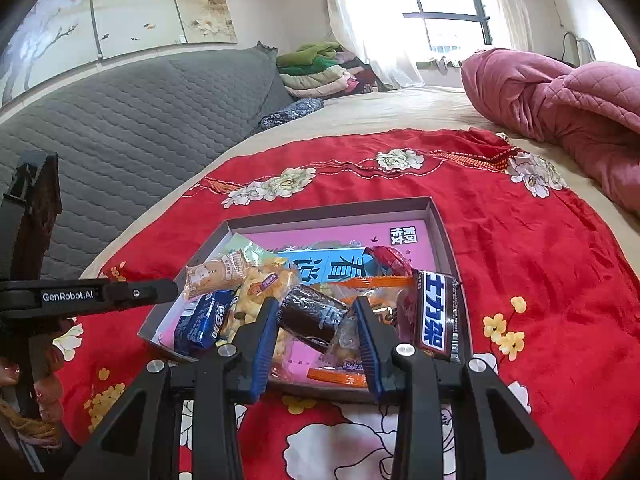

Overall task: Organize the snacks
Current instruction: 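Carry the chocolate roll over the box with the right tool while the left drops the wafer packet in, then lower the right tool into the box and open it to release the chocolate roll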

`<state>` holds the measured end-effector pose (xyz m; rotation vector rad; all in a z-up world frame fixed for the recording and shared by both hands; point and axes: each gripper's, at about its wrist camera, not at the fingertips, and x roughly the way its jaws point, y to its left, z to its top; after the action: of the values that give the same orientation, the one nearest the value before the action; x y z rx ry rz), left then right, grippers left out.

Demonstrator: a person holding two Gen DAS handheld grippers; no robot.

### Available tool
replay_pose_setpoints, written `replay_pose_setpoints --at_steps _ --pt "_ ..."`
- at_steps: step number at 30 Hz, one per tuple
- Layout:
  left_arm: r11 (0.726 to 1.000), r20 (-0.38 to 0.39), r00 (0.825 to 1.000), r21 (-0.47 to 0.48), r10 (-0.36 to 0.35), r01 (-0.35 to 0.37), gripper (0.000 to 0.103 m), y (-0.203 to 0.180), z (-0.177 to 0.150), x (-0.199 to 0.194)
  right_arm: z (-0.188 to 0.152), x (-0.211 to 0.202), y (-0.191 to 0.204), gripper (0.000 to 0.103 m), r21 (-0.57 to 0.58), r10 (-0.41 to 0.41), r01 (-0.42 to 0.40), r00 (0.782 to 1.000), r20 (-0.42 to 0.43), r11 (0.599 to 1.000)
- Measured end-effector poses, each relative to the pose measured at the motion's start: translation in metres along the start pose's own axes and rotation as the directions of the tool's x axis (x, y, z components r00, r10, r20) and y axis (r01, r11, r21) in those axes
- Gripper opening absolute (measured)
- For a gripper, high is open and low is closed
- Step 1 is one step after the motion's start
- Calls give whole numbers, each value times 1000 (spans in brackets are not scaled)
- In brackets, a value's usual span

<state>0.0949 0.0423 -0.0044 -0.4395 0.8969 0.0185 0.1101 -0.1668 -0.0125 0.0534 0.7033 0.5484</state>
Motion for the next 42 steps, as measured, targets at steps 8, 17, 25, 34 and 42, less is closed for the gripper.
replay_pose_setpoints --at_steps 8,17,25,34,42 --pt "1000 -16 1000 3 5 -5 13 0 -2 4 4 4 3 38 -5 1 -1 1000 7 1000" --pt "1000 -23 1000 22 21 -20 13 -3 -3 8 0 26 9 38 -24 11 -12 999 -50 1000" --pt "998 -35 999 50 31 -29 13 -7 -5 13 -11 39 13 39 -59 -13 8 996 -87 998" --pt "996 -46 997 66 59 -56 13 -10 -8 17 -12 39 15 39 -73 -18 12 996 -83 997" --pt "996 -51 996 64 68 -65 13 -9 -8 19 -12 38 14 39 -74 -23 17 997 -79 997"
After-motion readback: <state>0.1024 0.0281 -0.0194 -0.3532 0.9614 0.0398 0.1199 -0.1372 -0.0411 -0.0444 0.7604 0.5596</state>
